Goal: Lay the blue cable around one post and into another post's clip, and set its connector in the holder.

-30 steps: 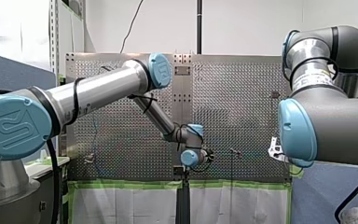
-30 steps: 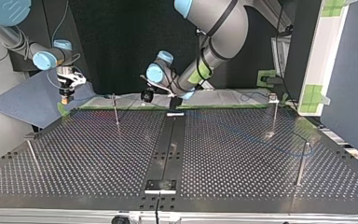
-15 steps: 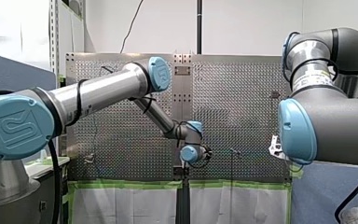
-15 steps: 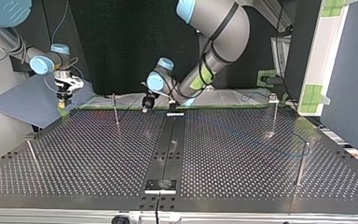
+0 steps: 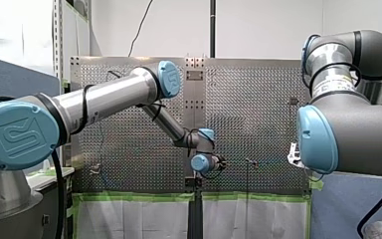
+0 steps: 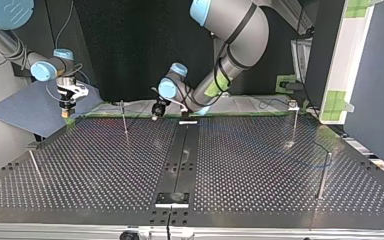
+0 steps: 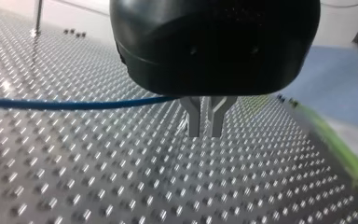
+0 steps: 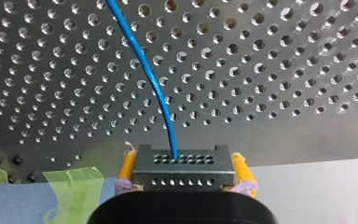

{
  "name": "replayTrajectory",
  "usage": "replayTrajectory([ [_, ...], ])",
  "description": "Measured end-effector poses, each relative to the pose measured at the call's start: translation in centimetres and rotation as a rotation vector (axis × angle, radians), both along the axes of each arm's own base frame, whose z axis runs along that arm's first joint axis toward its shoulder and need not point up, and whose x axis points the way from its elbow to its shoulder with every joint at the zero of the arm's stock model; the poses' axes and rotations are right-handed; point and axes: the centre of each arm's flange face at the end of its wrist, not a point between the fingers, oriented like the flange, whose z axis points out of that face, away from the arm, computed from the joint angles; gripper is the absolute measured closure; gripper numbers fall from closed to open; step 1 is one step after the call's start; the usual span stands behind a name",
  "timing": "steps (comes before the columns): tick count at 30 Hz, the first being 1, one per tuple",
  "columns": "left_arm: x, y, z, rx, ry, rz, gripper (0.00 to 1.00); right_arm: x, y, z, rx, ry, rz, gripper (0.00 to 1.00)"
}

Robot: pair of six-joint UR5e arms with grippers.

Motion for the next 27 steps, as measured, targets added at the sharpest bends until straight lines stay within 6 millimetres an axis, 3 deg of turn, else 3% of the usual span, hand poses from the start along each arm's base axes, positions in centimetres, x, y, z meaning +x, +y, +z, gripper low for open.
replayTrajectory([
  [1, -0.3, -0.2, 0.0, 0.009, -0.001, -0.009, 0.62, 0.0, 0.0, 0.0, 0.002, 0.000, 0.000, 1.00],
  [2, -0.5, -0.4, 0.0, 0.016, -0.001, -0.015, 0.54, 0.0, 0.0, 0.0, 0.004, 0.001, 0.000, 1.00],
  [3, -0.7, -0.5, -0.1, 0.023, -0.002, -0.020, 0.54, 0.0, 0.1, -0.1, 0.005, 0.001, 0.001, 1.00],
  [5, -1.0, -0.8, 0.0, 0.040, -0.006, -0.024, 0.31, 0.0, 0.1, -0.1, 0.008, 0.002, 0.001, 1.00],
  [6, -1.2, -0.9, 0.0, 0.048, -0.008, -0.023, 0.31, 0.0, 0.1, -0.1, 0.009, 0.002, 0.001, 1.00],
  [8, -1.5, -1.1, -0.1, 0.065, -0.014, -0.017, 0.06, 0.0, 0.1, -0.2, 0.012, 0.002, 0.002, 1.00],
  [11, -2.0, -1.4, -0.1, 0.081, -0.021, -0.003, 0.00, 0.1, 0.2, -0.3, 0.016, 0.002, 0.004, 1.00],
  [17, -3.1, -2.0, 0.3, 0.098, -0.017, 0.002, 0.00, 0.4, 0.3, -0.4, 0.021, 0.001, 0.007, 1.00],
  [27, -6.1, -3.6, 3.8, 0.053, -0.052, -0.082, 0.00, 0.5, 0.5, -0.6, 0.033, -0.004, 0.009, 1.00],
])
